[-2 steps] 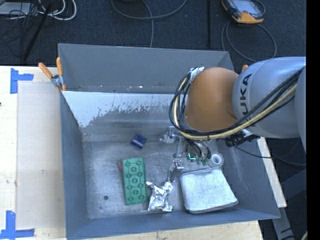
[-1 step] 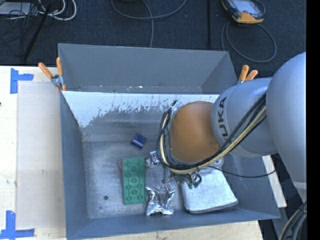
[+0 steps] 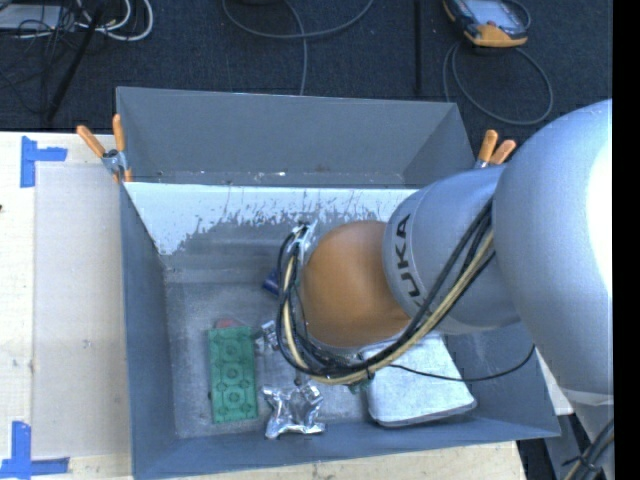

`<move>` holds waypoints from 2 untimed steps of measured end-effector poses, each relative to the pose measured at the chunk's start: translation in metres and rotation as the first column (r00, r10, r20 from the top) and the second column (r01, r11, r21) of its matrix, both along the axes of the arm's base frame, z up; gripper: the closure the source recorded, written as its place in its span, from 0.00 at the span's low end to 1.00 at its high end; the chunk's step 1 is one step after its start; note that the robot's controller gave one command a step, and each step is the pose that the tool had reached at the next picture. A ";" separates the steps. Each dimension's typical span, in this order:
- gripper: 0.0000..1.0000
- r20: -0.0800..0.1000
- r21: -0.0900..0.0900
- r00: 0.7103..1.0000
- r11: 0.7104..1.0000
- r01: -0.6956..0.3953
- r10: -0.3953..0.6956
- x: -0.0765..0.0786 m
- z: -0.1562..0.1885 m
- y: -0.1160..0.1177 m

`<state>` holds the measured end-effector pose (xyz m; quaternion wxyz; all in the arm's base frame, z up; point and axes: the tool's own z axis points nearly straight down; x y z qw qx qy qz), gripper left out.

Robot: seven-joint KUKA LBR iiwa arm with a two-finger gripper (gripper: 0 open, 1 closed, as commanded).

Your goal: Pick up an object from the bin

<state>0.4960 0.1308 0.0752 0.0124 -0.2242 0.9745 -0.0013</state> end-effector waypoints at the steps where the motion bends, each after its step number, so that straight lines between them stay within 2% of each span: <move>1: 1.00 -0.017 0.000 1.000 1.000 0.005 -0.005 -0.004 0.000 0.001; 2: 1.00 -0.017 -0.001 1.000 1.000 -0.010 0.010 -0.002 0.130 -0.006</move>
Offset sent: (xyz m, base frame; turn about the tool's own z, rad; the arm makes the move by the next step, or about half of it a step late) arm 0.0000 0.0000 0.0000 0.0000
